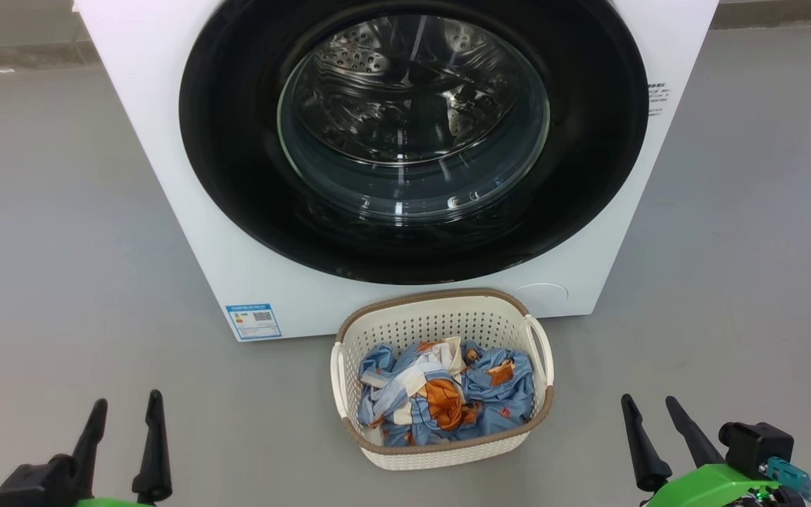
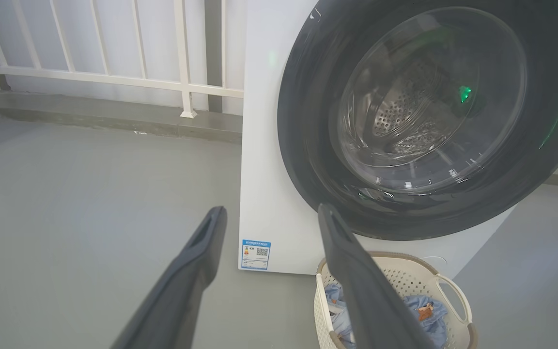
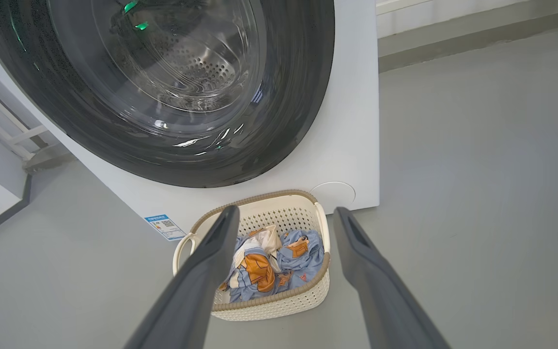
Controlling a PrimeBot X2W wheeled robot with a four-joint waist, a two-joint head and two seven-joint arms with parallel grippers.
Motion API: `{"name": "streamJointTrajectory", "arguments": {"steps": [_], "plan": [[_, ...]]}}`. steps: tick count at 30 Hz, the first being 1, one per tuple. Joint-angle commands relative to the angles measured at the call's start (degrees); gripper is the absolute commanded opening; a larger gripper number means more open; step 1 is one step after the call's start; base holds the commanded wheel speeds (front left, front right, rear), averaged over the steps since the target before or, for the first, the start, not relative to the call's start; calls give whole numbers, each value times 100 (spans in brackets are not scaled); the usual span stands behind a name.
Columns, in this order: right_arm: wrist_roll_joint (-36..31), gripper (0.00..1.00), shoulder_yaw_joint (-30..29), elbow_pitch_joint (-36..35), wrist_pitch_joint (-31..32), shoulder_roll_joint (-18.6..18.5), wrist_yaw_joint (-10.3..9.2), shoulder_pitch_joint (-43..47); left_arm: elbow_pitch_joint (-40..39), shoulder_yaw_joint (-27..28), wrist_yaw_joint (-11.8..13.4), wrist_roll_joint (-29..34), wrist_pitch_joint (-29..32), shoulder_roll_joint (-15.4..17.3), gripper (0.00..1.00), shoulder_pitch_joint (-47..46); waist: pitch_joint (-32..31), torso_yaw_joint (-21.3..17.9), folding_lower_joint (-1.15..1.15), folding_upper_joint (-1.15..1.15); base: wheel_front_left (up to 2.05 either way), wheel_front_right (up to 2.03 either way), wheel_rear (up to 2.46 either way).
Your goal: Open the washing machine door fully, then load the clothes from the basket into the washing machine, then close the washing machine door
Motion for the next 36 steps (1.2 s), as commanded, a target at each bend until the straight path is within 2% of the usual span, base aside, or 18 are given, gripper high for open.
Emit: {"name": "streamJointTrajectory", "arguments": {"steps": [1,17,36], "plan": [[-252,100,114,-113,-101,-33,8,-237,-151,209,-13,204,-105,140,100,-61,0,-5,0,0,0,0,0],[-1421,100,67,-107,-370,-25,9,-262,-86,399,-15,1101,-374,249,100,-38,27,-47,0,0,0,0,0],[-1474,100,-40,-243,-375,1,9,-273,65,430,-15,1069,-380,345,100,-125,141,-139,0,0,1,1,-2]]}}
